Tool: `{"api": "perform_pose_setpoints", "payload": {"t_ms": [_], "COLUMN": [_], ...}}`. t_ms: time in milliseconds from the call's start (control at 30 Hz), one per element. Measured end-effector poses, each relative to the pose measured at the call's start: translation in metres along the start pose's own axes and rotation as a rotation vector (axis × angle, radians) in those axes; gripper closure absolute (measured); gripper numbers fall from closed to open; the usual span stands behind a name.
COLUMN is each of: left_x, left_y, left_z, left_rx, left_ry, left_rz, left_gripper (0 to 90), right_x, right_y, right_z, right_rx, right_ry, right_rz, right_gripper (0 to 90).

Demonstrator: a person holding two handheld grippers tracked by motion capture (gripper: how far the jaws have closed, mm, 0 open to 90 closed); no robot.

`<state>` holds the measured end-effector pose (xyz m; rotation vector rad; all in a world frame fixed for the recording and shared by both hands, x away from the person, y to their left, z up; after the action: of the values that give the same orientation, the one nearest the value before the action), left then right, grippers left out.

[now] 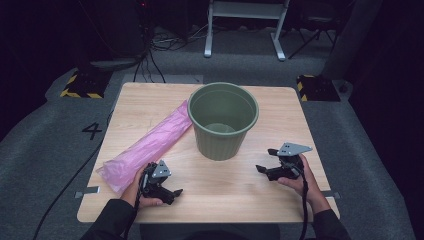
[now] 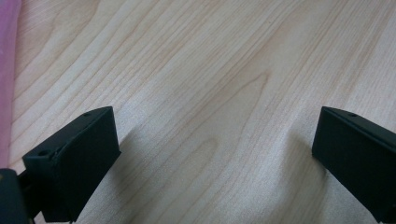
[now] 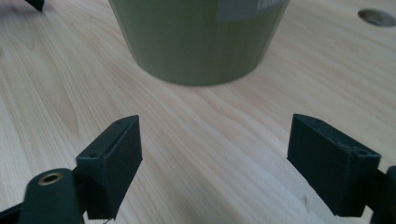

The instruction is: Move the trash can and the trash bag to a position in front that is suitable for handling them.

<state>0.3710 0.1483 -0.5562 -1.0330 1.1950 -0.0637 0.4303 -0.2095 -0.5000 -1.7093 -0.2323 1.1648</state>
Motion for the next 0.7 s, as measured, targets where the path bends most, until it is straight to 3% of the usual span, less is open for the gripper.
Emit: {"api": "perform_pose_setpoints", "payload": {"t_ms": [333,700], "left_x": [0.0,0.0], "left_y": [0.0,0.0], "left_z": [0.0,0.0], "left_rx": [0.0,-0.001], "left_ry": [0.0,-0.001], "left_rz": [0.0,0.001], "left_gripper": [0.5,0.5], "right_x": [-0.02,-0.024], "right_y": [-0.051,-0.089], "right_z": [0.008,0.018], "right_rx": [-0.026,-0.111], "right_ry": [-0.011,-0.01], "right_rz": [-0.137,-0.121], "right_gripper": [20.7,21.6]}}
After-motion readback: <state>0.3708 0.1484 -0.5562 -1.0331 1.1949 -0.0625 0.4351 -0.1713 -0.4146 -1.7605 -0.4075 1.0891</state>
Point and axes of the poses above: each handheld gripper's, and its own axes: x roughly forward along the jaws, y roughly out of its underside, z roughly to its left, the point moved 7 cm from there along x, roughly forward along the jaws
